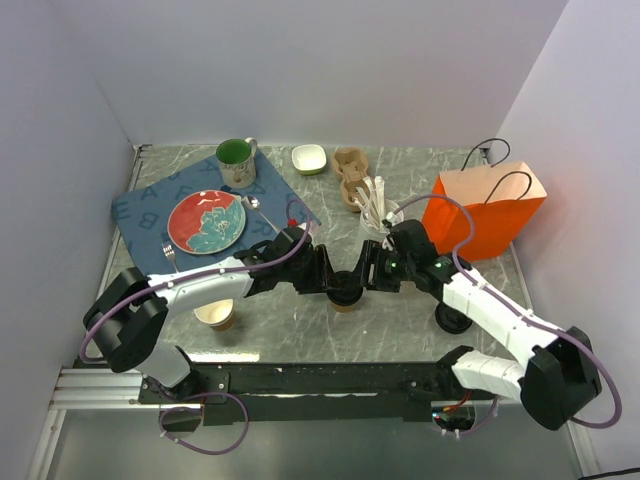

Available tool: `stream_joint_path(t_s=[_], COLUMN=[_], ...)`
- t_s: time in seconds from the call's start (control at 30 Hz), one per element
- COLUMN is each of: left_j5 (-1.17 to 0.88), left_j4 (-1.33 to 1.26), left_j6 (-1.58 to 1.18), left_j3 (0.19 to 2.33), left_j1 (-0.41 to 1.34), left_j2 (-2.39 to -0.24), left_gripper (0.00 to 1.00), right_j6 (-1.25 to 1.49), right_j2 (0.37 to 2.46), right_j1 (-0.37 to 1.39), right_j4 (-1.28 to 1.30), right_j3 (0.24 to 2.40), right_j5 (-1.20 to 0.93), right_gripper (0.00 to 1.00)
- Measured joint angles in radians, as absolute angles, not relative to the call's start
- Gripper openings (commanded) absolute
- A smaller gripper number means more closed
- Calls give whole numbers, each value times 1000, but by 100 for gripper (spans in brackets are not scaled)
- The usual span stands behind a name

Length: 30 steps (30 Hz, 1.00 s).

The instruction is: Pack the takeout coffee

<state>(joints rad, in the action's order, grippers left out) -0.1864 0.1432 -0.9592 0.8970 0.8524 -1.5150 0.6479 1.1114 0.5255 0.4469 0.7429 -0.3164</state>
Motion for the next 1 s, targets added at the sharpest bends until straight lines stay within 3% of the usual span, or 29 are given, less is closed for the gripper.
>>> stream_joint_path(t_s=[0.17,0.43,0.77,1.0], left_j5=[-187,-186,-152,-154], left_j4=[145,189,370,432], left_j6=[-946,-925,-893,-905], left_j3=[901,940,1032,1037], left_j1=[852,854,844,834], left_j2=[-1517,-1534,-1535,-1484], left_gripper=[51,52,59,56], right_j6=[624,609,619,634], right_j2=[1198,1252,1219,1219], right_j1=[518,512,510,510], right_j4=[422,385,345,321], right_j3=[752,760,724,712], right_j5=[-316,-343,-349,-356], right_gripper=[67,54,49,47])
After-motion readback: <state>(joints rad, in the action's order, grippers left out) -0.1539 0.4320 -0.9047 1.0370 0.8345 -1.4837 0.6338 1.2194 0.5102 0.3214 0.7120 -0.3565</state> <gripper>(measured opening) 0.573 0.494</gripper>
